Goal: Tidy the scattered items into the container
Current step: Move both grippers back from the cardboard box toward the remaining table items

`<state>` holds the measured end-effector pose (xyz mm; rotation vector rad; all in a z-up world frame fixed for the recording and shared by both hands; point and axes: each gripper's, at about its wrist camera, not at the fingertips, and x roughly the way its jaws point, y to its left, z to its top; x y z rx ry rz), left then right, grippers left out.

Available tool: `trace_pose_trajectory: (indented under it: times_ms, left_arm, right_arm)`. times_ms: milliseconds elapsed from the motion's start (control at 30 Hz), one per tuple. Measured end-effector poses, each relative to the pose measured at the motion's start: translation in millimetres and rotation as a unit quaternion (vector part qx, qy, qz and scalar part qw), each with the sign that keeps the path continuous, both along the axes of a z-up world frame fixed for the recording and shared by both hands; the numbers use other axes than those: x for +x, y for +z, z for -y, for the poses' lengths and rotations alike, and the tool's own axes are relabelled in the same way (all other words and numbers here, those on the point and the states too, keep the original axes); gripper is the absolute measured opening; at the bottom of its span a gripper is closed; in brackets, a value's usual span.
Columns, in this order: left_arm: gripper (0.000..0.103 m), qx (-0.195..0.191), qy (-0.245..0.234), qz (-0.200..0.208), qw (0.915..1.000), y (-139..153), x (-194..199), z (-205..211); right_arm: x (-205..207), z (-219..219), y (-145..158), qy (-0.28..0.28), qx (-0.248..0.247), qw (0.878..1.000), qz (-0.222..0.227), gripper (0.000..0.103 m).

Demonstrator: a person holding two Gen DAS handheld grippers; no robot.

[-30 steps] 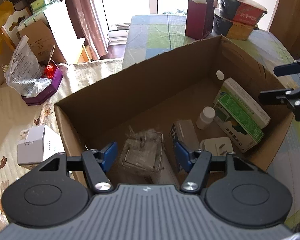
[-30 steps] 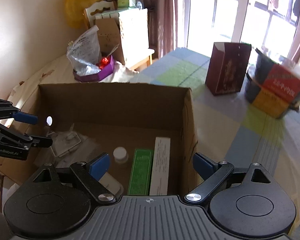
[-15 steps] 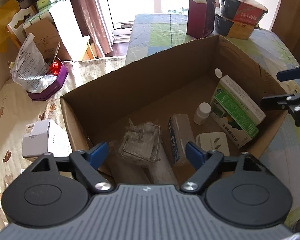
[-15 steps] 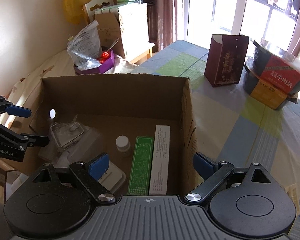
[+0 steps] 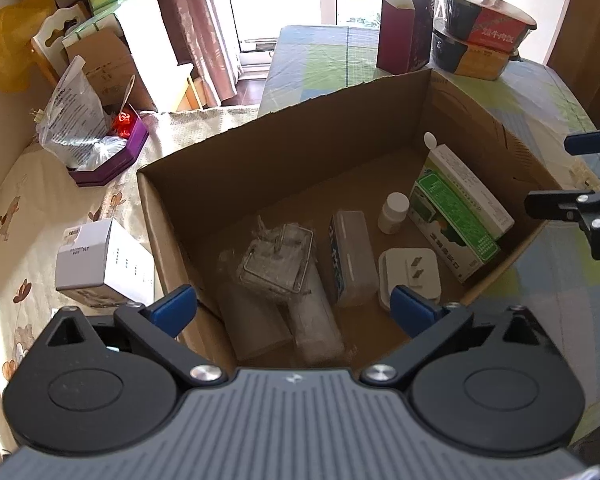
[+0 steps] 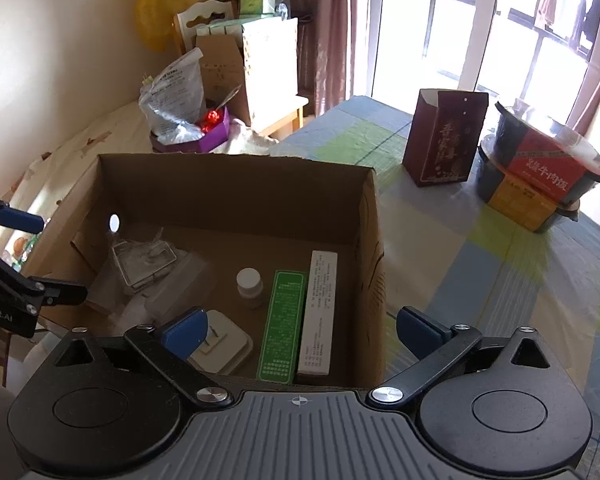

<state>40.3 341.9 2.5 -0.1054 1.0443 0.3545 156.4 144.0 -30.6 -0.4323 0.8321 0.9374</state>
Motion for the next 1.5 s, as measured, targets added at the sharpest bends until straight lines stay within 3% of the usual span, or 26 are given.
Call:
trace_pose_trajectory:
  times_ms: [900, 1500]
  left_arm:
    - [0.102, 0.005, 0.008, 0.015, 0.9998, 34, -45, 52]
    - [0.102, -0.021, -0.008, 0.013, 0.9997, 33, -46, 94]
  right_arm:
    - [-50, 43, 31, -0.004, 0.016, 1.000, -0.005, 0.103]
    - [-56, 91, 29, -0.027, 0.017, 0.999, -0.021, 0.103]
